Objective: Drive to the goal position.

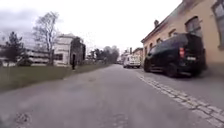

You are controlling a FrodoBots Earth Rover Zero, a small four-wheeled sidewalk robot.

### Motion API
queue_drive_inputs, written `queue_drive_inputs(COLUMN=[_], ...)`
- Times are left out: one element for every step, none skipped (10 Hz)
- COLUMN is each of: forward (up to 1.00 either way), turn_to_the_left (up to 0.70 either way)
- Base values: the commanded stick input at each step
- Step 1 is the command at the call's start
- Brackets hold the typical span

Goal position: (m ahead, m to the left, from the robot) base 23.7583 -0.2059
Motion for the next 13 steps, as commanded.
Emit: queue_drive_inputs(forward=[1.00,1.00,1.00,1.00,1.00,1.00,1.00,1.00,1.00,1.00,1.00,1.00,1.00], turn_to_the_left=[0.00,0.00,0.00,0.00,0.00,0.00,0.00,0.00,0.00,0.00,0.00,0.00,0.00])
